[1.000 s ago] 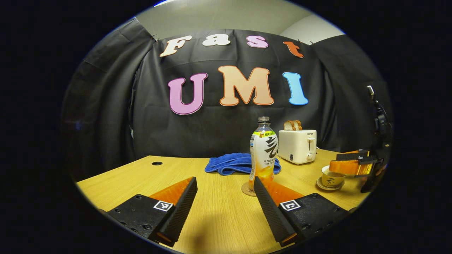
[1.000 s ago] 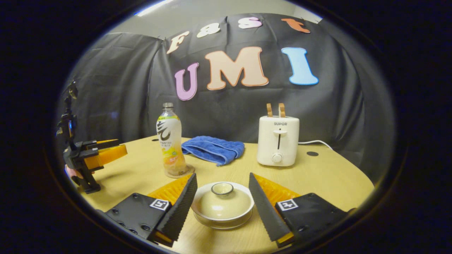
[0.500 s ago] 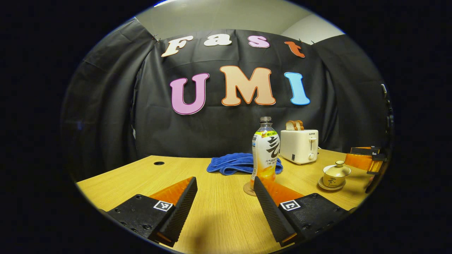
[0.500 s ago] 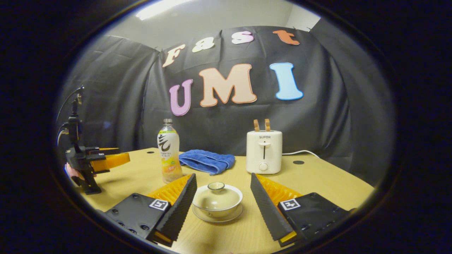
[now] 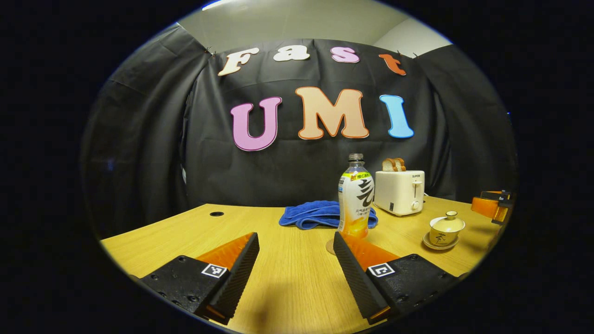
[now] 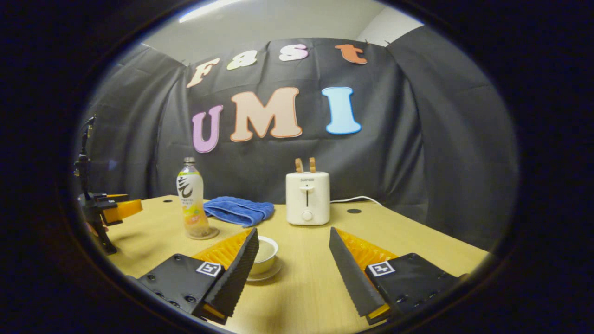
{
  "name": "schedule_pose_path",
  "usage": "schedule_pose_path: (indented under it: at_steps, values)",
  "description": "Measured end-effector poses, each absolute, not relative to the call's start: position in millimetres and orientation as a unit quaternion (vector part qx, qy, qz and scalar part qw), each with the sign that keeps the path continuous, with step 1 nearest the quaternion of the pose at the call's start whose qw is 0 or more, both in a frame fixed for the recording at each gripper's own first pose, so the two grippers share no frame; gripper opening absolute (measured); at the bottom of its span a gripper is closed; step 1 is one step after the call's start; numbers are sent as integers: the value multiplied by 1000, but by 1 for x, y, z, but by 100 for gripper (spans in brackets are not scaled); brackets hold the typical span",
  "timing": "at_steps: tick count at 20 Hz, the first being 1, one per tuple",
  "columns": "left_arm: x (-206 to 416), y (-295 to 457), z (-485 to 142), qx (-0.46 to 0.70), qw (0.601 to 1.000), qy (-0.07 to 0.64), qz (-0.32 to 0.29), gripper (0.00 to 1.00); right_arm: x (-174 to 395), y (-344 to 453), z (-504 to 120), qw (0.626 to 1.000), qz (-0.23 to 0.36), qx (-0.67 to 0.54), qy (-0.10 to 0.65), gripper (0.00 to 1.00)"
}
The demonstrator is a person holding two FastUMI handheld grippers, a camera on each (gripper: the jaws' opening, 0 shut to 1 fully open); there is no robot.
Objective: Open the teacup lid with one hand, grasp the water bottle and pour water into the teacup with the other hand; after pouring, place the water bottle on the coaster and then close the teacup lid.
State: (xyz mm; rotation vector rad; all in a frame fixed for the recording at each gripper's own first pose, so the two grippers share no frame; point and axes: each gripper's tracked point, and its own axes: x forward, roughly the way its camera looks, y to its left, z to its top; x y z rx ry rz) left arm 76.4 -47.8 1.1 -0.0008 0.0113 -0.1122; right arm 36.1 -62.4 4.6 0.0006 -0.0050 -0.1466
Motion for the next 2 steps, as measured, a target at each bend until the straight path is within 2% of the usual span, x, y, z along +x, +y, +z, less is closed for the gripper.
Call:
schedule_pose_path:
  at_steps: [2]
  values:
    - [75,-47,0,-1,999,6,-50,94,34,-67,5,997,-83,0,-3,95]
